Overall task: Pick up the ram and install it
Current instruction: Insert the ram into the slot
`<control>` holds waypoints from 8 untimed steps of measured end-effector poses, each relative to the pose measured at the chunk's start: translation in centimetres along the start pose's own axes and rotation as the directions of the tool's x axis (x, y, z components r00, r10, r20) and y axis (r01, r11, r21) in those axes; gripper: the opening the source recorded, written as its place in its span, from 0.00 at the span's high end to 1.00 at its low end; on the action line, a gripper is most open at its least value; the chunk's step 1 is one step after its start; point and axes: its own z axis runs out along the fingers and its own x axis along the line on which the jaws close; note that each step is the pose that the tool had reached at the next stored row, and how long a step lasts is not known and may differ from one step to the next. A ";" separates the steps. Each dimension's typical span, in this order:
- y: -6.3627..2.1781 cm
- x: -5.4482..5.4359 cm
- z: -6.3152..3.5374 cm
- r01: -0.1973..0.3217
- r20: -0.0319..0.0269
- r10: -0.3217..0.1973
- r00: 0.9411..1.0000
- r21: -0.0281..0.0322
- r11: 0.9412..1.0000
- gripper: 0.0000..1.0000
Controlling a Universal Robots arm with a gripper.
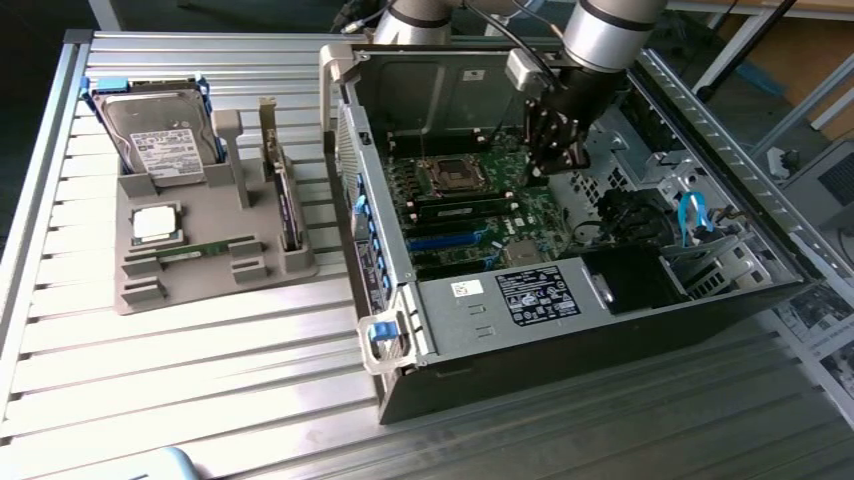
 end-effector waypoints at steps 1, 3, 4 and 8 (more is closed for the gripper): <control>-0.23 0.0 -0.01 0.000 0.000 0.000 1.000 -0.001 1.000 0.89; -0.57 0.0 -0.01 0.000 0.000 0.000 1.000 -0.002 1.000 0.89; -0.70 0.0 -0.02 0.000 0.000 0.000 1.000 -0.002 1.000 0.89; -0.71 0.0 -0.02 0.000 0.000 0.000 1.000 -0.002 1.000 0.89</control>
